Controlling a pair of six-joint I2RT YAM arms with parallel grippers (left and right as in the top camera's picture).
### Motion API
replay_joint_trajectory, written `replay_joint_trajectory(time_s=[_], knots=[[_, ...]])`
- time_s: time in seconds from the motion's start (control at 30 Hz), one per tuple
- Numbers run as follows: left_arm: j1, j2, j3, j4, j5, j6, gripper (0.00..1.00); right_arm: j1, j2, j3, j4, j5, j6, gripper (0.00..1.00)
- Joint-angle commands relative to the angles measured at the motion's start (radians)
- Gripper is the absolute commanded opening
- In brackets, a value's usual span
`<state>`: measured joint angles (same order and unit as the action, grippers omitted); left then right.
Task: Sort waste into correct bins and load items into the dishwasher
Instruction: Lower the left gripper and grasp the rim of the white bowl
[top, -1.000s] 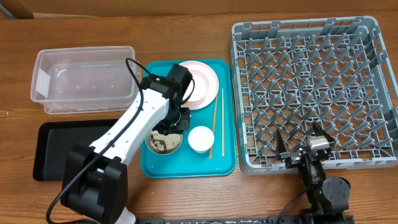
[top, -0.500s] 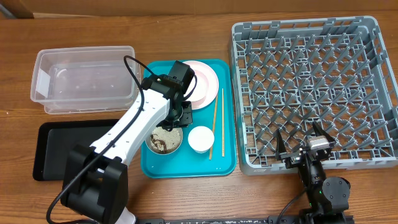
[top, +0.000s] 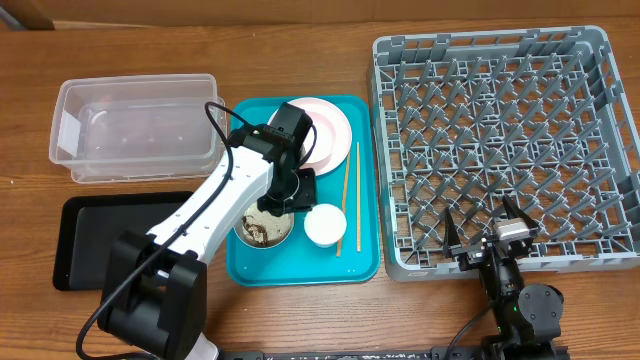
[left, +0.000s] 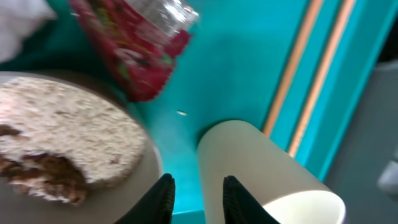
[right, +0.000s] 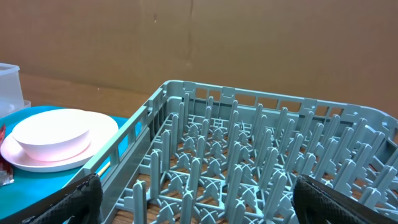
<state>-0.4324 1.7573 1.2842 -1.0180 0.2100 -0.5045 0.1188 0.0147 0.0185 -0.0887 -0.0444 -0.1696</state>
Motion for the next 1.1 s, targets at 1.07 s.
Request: replay_joint_trajectory(time_s=[1.07], knots=[[-0.007,-0.005,-0.145,0.101,-0.131,-0.001,0.21,0.005,-0.012,-0.011,0.008,0.002,-0.003,1.0]])
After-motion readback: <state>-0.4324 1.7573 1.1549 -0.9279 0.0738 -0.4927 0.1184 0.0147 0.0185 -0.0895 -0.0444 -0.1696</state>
